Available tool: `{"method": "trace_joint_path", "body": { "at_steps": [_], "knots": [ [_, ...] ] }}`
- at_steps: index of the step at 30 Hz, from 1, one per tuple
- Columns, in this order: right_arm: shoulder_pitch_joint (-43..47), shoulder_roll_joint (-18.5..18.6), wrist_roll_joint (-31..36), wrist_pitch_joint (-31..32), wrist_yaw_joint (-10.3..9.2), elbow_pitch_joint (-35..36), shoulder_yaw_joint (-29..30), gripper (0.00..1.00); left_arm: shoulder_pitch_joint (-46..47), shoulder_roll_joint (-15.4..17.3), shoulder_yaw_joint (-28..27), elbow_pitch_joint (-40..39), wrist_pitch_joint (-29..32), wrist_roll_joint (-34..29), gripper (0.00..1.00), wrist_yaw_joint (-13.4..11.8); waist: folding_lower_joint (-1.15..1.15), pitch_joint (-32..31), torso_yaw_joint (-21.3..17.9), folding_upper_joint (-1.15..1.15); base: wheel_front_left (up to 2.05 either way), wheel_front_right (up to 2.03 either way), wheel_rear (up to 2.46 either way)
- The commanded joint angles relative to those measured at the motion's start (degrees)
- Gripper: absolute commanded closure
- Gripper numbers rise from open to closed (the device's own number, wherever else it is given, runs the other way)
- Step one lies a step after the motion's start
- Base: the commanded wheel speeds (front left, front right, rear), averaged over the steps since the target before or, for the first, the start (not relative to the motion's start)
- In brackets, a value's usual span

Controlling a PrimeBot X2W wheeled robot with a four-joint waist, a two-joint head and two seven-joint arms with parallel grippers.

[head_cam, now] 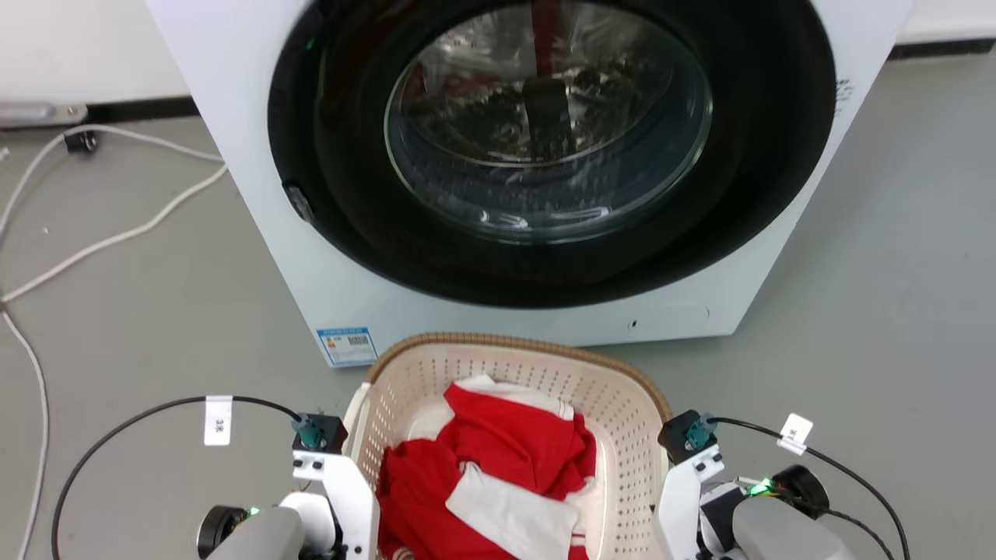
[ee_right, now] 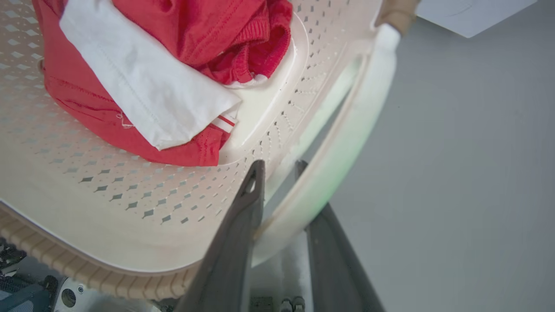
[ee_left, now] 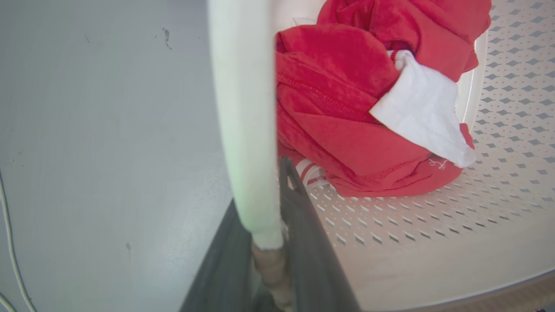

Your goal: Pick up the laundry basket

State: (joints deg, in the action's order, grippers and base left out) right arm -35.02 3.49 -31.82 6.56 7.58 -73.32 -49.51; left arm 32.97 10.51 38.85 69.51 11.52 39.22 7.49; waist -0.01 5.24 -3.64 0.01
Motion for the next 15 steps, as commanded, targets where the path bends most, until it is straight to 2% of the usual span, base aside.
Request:
{"method": "trace_joint_path", "body": {
  "at_steps": [1, 8, 15],
  "knots": [
    [0.8, 1.5, -0.4, 1.3, -0.16, 0.1, -0.9, 1.0, -0.8, 1.2, 0.7, -0.2, 0.8, 0.6, 1.0, -0.1, 0.01, -2.3, -0.1, -0.01, 0.0, 0.0, 0.0],
    [1.1, 3.3, -3.6, 5.8, -0.16, 2.0, -3.9, 1.0, -1.8, 1.6, 3.7, -1.0, 5.1, 3.4, 1.0, -0.1, 0.01, -4.8, 0.1, -0.01, 0.0, 0.0, 0.0],
    [-0.2, 5.0, -6.1, 7.2, -0.17, 2.9, -6.8, 1.0, -1.8, 2.1, 6.0, -1.6, 7.3, 6.0, 1.0, -0.1, 0.01, -5.8, 0.4, -0.01, 0.0, 0.0, 0.0]
  ]
}}
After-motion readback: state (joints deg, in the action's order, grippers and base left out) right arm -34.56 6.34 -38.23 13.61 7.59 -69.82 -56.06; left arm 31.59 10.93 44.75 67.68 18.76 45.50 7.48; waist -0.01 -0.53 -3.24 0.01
